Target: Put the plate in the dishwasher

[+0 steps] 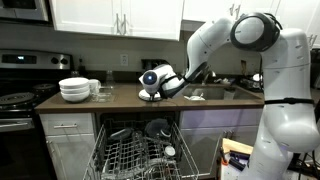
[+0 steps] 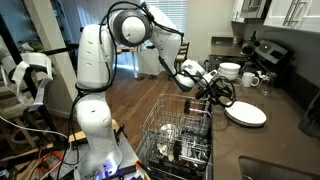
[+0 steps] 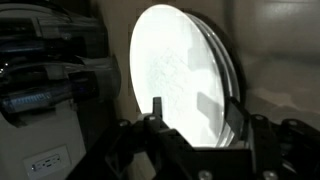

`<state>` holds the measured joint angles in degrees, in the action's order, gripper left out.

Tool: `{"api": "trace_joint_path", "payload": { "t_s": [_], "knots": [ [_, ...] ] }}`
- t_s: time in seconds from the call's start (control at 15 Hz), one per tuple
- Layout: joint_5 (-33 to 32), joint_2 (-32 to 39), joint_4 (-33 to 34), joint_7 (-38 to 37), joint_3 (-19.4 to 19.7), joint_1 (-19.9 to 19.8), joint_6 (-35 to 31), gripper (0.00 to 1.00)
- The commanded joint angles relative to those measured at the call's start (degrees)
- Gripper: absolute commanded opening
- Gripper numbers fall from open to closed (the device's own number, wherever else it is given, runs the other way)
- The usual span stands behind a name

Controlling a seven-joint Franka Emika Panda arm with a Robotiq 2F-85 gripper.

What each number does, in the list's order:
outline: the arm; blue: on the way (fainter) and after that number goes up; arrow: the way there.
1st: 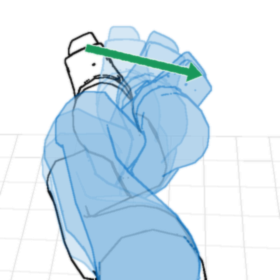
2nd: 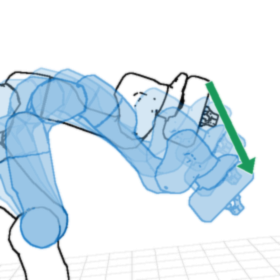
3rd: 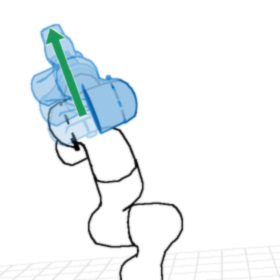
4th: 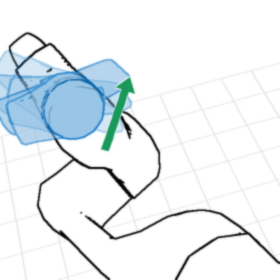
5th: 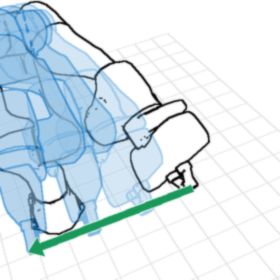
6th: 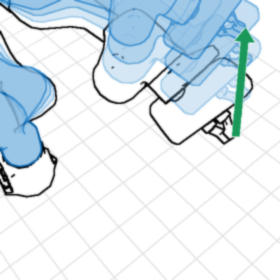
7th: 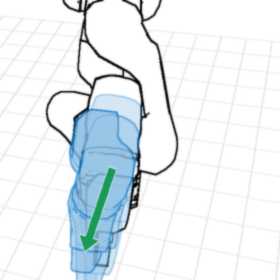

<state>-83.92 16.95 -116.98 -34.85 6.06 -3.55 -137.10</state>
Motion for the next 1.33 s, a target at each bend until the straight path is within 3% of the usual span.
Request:
{"api": "trace_joint_path", "payload": {
  "t_s": [0.0,0.27,0.4,0.6,0.67,0.8,1.0,1.07,1.13,1.2,1.27],
  "knots": [
    [-0.9,1.0,1.2,-0.2,-0.5,-0.8,-0.2,0.37],
    [-1.0,1.3,1.1,-0.2,-0.6,-0.7,-0.2,0.11],
    [-1.0,1.5,1.2,-0.2,-0.6,-0.8,-0.2,0.49],
    [-1.3,1.6,1.4,-0.2,-0.5,-0.8,-0.1,0.59],
    [-1.2,1.6,1.5,-0.2,-0.5,-0.8,-0.2,0.18],
    [-1.3,1.5,1.6,-0.2,-0.5,-0.8,-0.2,0.2],
    [-1.4,1.4,1.6,-0.3,-0.5,-0.7,-0.3,0.02],
    [-1.4,1.5,1.7,-0.4,-0.5,-0.7,-0.1,0.04],
    [-1.3,1.6,1.7,-0.2,-0.5,-0.8,-0.2,0.15],
    [-1.3,1.5,1.7,-0.1,-0.5,-0.8,-0.4,0.0],
    [-1.3,1.5,1.6,-0.2,-0.5,-0.8,-0.3,0.0]
  ]
}}
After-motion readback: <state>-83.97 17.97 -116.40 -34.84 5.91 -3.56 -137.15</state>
